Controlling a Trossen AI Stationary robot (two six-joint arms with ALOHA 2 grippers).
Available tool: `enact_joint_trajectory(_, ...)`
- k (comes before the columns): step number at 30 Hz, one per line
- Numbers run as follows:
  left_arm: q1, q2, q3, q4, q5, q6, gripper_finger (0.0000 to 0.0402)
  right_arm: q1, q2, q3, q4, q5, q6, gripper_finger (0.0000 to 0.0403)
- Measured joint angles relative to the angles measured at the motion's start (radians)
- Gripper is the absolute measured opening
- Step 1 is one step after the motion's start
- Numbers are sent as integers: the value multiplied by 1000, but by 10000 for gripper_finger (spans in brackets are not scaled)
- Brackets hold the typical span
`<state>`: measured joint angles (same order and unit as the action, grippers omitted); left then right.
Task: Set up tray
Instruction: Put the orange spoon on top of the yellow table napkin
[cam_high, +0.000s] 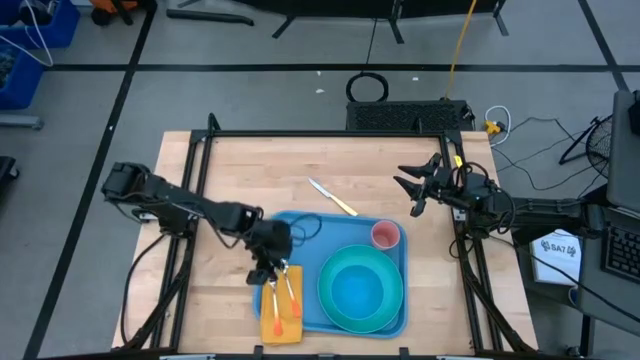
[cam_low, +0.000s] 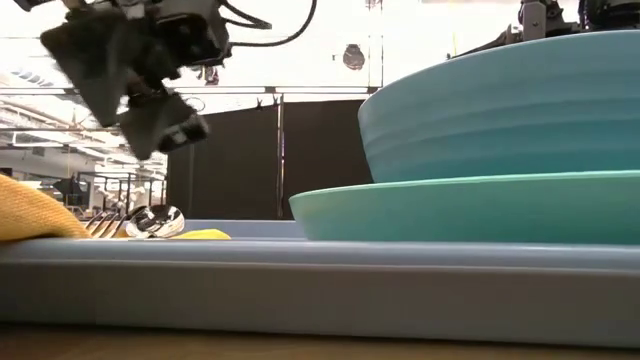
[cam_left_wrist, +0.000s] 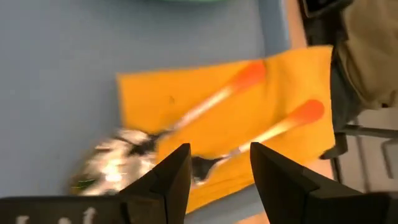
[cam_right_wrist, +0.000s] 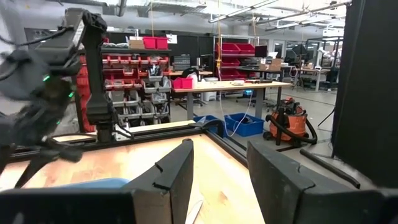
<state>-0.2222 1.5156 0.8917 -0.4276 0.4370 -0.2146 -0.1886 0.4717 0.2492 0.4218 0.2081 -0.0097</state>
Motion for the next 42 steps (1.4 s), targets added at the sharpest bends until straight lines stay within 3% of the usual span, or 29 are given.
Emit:
enact_joint_trajectory(4,-76,21,-2,24,-18,-108,168,0,0,0,8,-2,2,141)
enact_joint_trajectory(9,-182,34,-1,104,-172,-152,166,0,2,0,7,-6,5,141)
enact_joint_trajectory(13,-214,56,-1,115,-273,-207,126,0,2,0,8,-30,27,141)
enact_joint_trajectory(18,-220,118,0,144,-222,-259,15,0,2,0,8,-57,43,141)
enact_joint_trajectory(34,-202,189,-2,141,-152,-221,2,0,2,0,16,-79,44,141)
enact_joint_trajectory(42,-170,201,0,224,-113,-233,1,0,2,0,15,-79,43,141)
